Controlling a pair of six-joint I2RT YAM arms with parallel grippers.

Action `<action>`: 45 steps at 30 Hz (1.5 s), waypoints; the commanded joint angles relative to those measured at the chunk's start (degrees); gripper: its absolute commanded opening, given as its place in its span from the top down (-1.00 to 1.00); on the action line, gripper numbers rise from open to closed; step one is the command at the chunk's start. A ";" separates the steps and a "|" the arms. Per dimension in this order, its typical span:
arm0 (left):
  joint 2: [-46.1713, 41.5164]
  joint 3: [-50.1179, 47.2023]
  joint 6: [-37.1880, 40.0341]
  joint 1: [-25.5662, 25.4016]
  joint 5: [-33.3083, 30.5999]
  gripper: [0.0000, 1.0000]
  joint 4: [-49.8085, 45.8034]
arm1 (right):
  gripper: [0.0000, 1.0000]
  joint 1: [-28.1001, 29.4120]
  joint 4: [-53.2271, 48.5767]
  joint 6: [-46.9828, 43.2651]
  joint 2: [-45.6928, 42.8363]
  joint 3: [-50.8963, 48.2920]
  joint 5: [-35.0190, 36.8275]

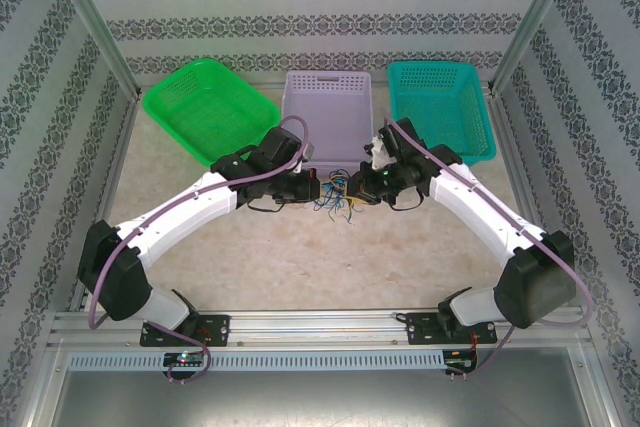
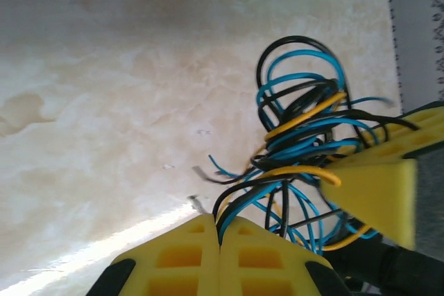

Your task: Untangle the cables

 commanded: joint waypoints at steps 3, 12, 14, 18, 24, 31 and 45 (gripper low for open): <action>0.25 0.11 5.51 2.91 -11.36 1.00 -15.33 | 0.47 -1.57 -7.89 -3.25 -1.21 0.39 9.27; -2.22 -4.25 4.96 2.91 3.50 1.00 -4.18 | 0.11 4.25 2.00 -1.00 1.53 -1.56 7.08; -2.01 -4.23 6.08 2.84 5.07 1.00 -4.48 | -0.08 6.60 4.93 -2.38 2.13 -2.29 7.83; -2.01 -3.94 7.78 2.92 8.28 1.00 -4.94 | -0.31 8.57 9.46 -5.21 4.17 -3.59 9.24; -1.21 -2.62 8.90 2.93 10.71 1.00 -5.88 | -0.19 10.68 10.67 -6.88 9.93 -2.62 9.20; -1.17 -1.95 8.83 3.07 11.27 1.00 -6.61 | 0.31 10.82 13.96 -5.43 11.44 -3.60 9.37; 3.41 0.91 12.26 9.62 26.13 1.00 -11.85 | -0.45 6.36 32.46 -6.08 1.06 -18.76 -3.90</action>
